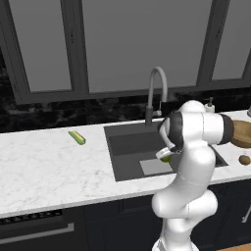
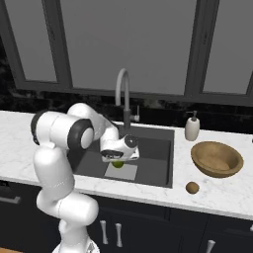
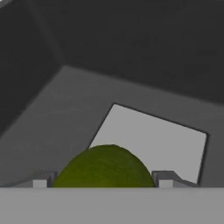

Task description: Pick the lime from the sink and place it in the bowl. Then pick the bowl and place it in the microwave. Then close the microwave door and press the start button.

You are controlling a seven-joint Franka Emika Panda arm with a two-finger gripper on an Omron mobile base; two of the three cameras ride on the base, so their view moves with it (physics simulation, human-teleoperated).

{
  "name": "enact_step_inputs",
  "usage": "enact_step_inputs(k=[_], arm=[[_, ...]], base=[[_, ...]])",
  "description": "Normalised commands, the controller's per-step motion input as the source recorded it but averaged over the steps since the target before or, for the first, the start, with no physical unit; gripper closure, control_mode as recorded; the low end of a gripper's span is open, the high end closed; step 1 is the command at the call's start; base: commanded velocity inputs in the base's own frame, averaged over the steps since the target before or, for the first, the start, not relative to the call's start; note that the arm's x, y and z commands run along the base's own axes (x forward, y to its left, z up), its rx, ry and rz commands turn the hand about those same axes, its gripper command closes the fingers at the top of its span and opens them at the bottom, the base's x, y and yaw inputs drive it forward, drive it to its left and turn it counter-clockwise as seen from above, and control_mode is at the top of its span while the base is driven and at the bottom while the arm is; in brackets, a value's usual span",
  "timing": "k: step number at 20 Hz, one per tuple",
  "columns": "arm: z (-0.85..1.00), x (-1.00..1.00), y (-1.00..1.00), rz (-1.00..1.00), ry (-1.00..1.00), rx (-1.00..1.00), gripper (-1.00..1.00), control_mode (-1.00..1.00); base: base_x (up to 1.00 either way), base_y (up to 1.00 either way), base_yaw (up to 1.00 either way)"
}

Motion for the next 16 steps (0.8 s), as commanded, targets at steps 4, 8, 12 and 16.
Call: enact_step_inputs(k=[4, 8, 12, 16], arm=[[0.98, -0.33, -0.44, -0.04, 0.01, 0.09, 1.0, -1.0], [1.0, -0.16, -0.42, -0.07, 0.03, 0.1, 1.0, -1.0], [0.98, -0.2, -0.5, -0.1, 0.06, 0.09, 1.0, -1.0], [0.81, -0.43, -0.36, -0.21, 0.13, 0.0, 1.0, -1.0]], base=[[0.0, 0.0, 0.0], [0.0, 0.0, 0.0], [0.0, 0.0, 0.0], [0.0, 0.0, 0.0]])
